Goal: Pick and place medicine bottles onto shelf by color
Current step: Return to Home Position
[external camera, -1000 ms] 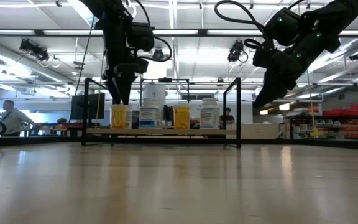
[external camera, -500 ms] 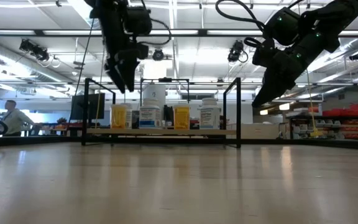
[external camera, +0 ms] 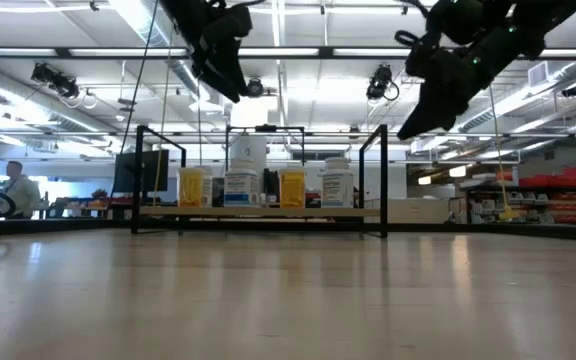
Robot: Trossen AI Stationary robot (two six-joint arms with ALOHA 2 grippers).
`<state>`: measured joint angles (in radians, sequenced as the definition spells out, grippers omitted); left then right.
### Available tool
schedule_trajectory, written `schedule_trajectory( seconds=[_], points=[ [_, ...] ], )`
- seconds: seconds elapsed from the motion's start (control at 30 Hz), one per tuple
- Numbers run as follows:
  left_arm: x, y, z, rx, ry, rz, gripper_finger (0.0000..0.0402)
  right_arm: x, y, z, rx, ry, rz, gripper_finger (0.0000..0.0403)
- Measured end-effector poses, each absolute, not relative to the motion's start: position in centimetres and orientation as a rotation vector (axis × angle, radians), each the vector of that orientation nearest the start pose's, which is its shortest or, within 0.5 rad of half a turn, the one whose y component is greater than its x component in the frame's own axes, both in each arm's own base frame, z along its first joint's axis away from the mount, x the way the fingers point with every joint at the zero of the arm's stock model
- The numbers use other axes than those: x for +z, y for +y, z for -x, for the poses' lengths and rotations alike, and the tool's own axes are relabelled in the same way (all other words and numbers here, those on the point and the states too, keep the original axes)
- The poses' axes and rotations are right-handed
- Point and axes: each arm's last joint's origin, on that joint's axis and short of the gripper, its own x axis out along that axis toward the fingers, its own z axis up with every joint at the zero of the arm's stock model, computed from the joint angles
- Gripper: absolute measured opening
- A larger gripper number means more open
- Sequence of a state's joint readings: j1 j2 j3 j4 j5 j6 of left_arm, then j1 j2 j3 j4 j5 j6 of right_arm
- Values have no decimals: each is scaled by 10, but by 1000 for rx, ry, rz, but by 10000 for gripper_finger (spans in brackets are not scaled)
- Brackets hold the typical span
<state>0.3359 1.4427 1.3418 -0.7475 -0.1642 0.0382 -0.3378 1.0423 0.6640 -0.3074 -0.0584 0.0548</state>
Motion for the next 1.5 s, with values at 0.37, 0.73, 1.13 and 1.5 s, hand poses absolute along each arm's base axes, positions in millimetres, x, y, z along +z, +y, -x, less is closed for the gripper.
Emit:
schedule_trajectory(
  seconds=[0.37, 0.73, 1.13, 1.5],
  points=[
    [296, 54, -221, 306, 517, 25, 21, 246, -47, -141, -428, 475, -249, 6],
    [239, 24, -141, 198, 190, 98, 5, 213, -37, -105, -521, 233, -296, 6],
    [170, 16, -99, 161, 8, 157, 9, 188, -35, -98, -504, 117, -284, 6],
    [171, 11, -96, 59, -51, 168, 10, 158, -30, -103, -408, 48, -241, 6]
  ],
)
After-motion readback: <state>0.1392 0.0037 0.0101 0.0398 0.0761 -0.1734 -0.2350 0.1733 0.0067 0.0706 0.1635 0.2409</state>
